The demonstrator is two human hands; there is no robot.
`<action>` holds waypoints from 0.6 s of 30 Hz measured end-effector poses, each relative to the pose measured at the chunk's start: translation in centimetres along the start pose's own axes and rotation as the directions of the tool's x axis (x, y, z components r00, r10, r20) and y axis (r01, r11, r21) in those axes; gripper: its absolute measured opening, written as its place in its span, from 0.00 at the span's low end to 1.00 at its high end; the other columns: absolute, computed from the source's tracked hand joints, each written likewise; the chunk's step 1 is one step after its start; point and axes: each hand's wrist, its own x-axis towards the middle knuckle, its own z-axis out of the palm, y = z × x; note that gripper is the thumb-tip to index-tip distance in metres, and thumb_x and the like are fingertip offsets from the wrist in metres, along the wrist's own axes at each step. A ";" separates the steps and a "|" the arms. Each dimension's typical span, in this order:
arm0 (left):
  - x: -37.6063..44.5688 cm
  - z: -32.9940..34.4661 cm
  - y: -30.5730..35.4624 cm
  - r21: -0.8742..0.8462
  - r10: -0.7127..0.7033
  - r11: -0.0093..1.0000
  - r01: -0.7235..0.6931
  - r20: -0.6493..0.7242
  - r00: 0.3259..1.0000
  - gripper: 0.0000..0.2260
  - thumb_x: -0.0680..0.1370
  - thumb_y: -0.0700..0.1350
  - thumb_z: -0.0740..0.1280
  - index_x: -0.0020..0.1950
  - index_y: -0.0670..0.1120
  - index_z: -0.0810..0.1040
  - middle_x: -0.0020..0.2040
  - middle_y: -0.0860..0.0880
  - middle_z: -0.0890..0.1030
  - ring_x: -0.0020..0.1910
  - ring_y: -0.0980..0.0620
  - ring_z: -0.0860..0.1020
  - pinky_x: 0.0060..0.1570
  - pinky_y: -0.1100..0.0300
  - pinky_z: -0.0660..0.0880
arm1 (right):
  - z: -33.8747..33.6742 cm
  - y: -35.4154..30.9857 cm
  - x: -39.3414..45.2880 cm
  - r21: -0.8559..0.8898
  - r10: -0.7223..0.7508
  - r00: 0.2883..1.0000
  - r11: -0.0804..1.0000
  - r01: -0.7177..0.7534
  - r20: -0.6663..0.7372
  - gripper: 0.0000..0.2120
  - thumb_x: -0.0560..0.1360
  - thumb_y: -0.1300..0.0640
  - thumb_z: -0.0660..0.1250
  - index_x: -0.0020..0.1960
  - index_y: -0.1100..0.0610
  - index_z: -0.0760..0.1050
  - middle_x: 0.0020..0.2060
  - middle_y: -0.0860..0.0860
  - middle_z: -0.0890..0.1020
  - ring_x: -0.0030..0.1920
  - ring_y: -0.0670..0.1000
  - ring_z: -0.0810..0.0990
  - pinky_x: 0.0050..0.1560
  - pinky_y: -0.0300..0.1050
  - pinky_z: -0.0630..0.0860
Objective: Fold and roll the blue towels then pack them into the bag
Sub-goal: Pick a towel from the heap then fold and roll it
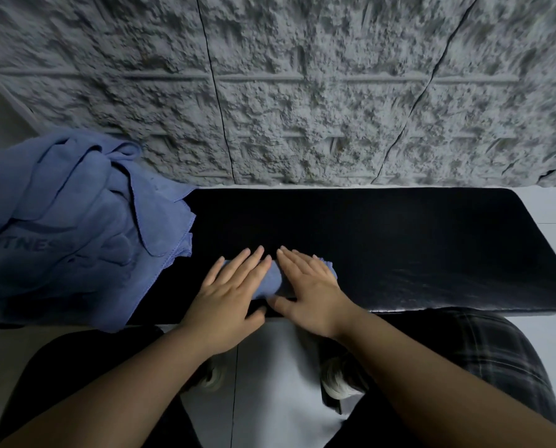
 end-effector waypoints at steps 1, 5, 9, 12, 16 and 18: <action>0.2 -0.1 -0.1 -0.055 -0.010 0.998 0.011 0.005 1.000 0.35 0.71 0.60 0.53 0.77 0.53 0.52 0.77 0.55 0.50 0.74 0.59 0.47 0.72 0.55 0.43 | -0.6 0.1 0.3 0.069 0.022 0.999 0.997 -0.025 0.047 0.36 0.77 0.40 0.58 0.78 0.51 0.48 0.77 0.45 0.51 0.76 0.44 0.45 0.71 0.39 0.37; 0.2 0.0 -1.2 -0.255 -0.003 0.967 0.003 -0.001 1.000 0.30 0.71 0.60 0.45 0.72 0.60 0.39 0.72 0.66 0.37 0.69 0.70 0.34 0.68 0.68 0.31 | -1.0 0.3 0.4 0.099 0.018 0.997 0.995 -0.025 0.072 0.31 0.80 0.43 0.56 0.78 0.49 0.47 0.77 0.43 0.49 0.75 0.43 0.45 0.69 0.36 0.37; -0.6 0.2 -2.1 -0.465 -0.038 0.885 0.034 0.001 0.999 0.27 0.81 0.45 0.58 0.71 0.62 0.45 0.71 0.69 0.42 0.69 0.73 0.37 0.63 0.79 0.37 | -0.7 0.3 0.3 0.119 0.032 0.999 0.992 -0.037 0.045 0.26 0.82 0.46 0.50 0.78 0.49 0.49 0.77 0.42 0.51 0.75 0.43 0.45 0.67 0.34 0.36; -0.8 0.1 -1.9 -0.468 -0.052 0.883 0.033 -0.027 0.998 0.28 0.81 0.42 0.60 0.72 0.59 0.47 0.72 0.67 0.46 0.69 0.73 0.39 0.63 0.79 0.38 | -0.6 0.6 0.5 0.161 0.038 0.999 0.986 -0.039 0.010 0.24 0.83 0.48 0.51 0.77 0.50 0.52 0.76 0.43 0.54 0.75 0.43 0.48 0.66 0.33 0.38; -0.9 0.0 -0.7 -0.516 -0.175 0.851 0.098 -0.103 0.979 0.25 0.79 0.40 0.62 0.74 0.48 0.59 0.73 0.56 0.58 0.73 0.61 0.52 0.69 0.67 0.50 | -0.8 1.0 0.7 0.224 0.035 0.999 0.974 -0.029 -0.021 0.24 0.82 0.51 0.55 0.76 0.52 0.57 0.75 0.46 0.59 0.75 0.45 0.52 0.71 0.37 0.43; -1.2 -0.2 -0.2 -0.561 -0.247 0.816 0.140 -0.120 0.962 0.20 0.78 0.40 0.65 0.69 0.47 0.65 0.72 0.52 0.63 0.71 0.57 0.60 0.68 0.63 0.58 | -0.6 1.0 0.5 0.191 0.048 0.995 0.981 -0.030 -0.086 0.24 0.81 0.51 0.58 0.75 0.53 0.59 0.74 0.48 0.62 0.75 0.47 0.54 0.72 0.40 0.45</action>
